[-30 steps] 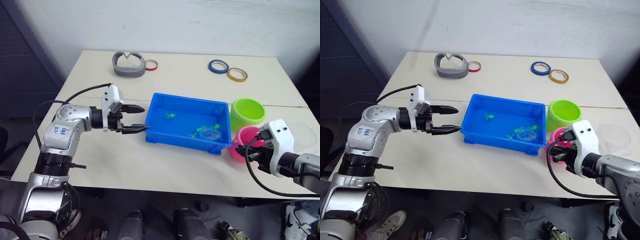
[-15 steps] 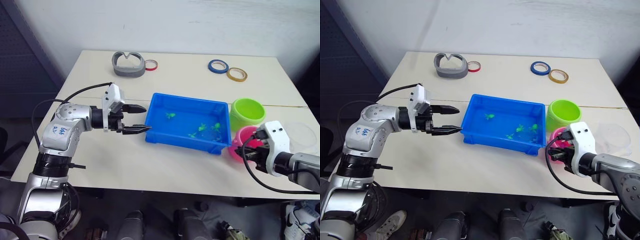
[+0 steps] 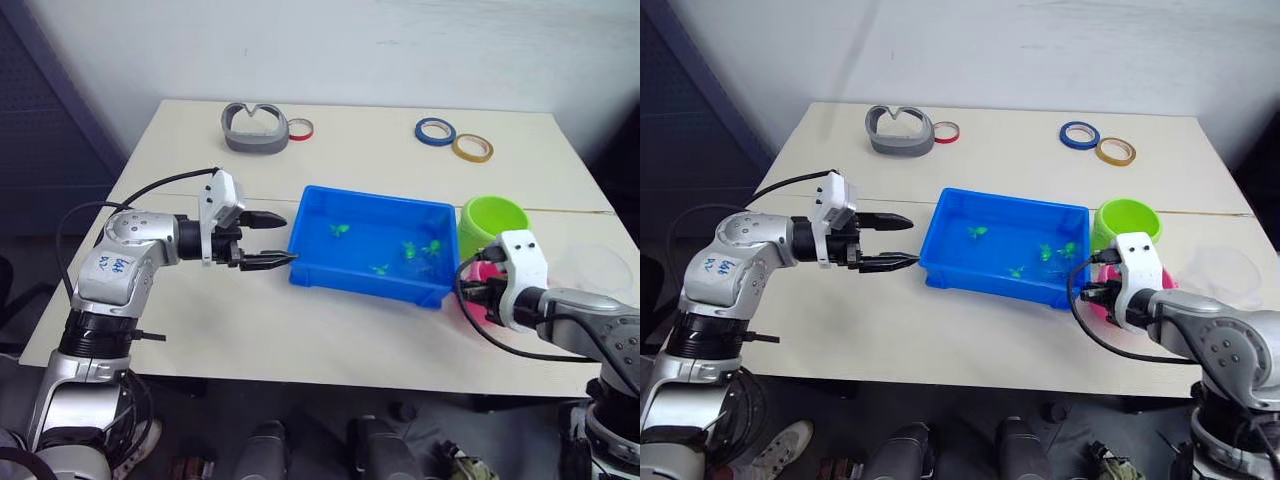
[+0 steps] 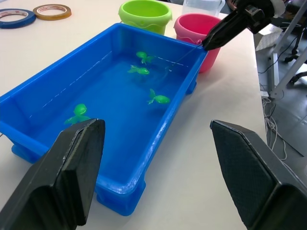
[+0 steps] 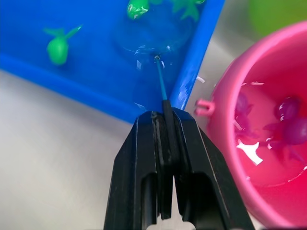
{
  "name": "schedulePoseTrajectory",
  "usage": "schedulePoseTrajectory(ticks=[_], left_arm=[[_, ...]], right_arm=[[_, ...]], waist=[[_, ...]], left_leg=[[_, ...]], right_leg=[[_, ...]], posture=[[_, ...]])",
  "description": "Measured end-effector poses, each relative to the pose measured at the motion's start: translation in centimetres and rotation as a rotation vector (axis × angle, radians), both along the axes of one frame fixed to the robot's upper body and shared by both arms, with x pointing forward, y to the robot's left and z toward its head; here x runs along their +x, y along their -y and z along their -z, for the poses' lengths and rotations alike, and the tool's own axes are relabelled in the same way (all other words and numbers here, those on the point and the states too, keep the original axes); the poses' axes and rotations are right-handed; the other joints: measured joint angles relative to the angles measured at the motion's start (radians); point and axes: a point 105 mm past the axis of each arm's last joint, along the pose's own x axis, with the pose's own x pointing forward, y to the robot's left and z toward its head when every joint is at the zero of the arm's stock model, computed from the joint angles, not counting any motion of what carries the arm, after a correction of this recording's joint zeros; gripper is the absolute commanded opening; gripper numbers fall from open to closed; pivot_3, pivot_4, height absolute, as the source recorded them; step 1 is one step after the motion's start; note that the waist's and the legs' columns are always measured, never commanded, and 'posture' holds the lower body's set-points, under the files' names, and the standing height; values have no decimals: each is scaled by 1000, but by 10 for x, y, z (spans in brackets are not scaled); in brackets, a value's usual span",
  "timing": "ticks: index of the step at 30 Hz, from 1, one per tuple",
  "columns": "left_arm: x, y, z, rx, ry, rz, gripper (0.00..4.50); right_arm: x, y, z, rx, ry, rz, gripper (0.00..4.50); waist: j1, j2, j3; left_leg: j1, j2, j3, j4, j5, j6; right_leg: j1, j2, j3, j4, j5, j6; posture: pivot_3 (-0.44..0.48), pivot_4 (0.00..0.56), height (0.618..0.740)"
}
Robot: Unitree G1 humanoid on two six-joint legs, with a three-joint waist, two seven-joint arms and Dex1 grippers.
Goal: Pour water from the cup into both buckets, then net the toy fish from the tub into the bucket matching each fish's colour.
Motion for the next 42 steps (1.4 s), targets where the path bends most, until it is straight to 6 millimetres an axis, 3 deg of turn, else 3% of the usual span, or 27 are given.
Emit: schedulePoseTrajectory(ticks=[9, 22, 33, 42], left_arm=[[0, -2, -4, -10, 15, -13, 3841], [0, -2, -5, -15, 18, -19, 3841], [0, -3, -4, -17, 16, -22, 3841], [0, -2, -4, -18, 18, -21, 3841]], right_arm=[[11, 3, -8, -43, 57, 49, 0], [-4, 3, 0, -169, -2, -58, 0], [8, 10, -15, -225, 125, -18, 0], [7, 14, -16, -273, 146, -53, 0]], waist=[[-5, 0, 0], [-3, 0, 0], [7, 0, 0], [7, 0, 0]], left_leg=[[-1, 0, 0, -1, 0, 0], [-2, 0, -1, 0, 0, 0], [-4, 0, -1, 0, 0, 0], [-5, -1, -1, 0, 0, 1]], right_leg=[[-1, 0, -1, 0, 0, 0], [-1, -1, -1, -2, 0, 0], [-2, -1, -2, -3, 0, 0], [-2, -1, -2, -3, 0, 0]], posture=[[0, 150, 740], [0, 150, 740], [0, 150, 740], [0, 150, 740]])
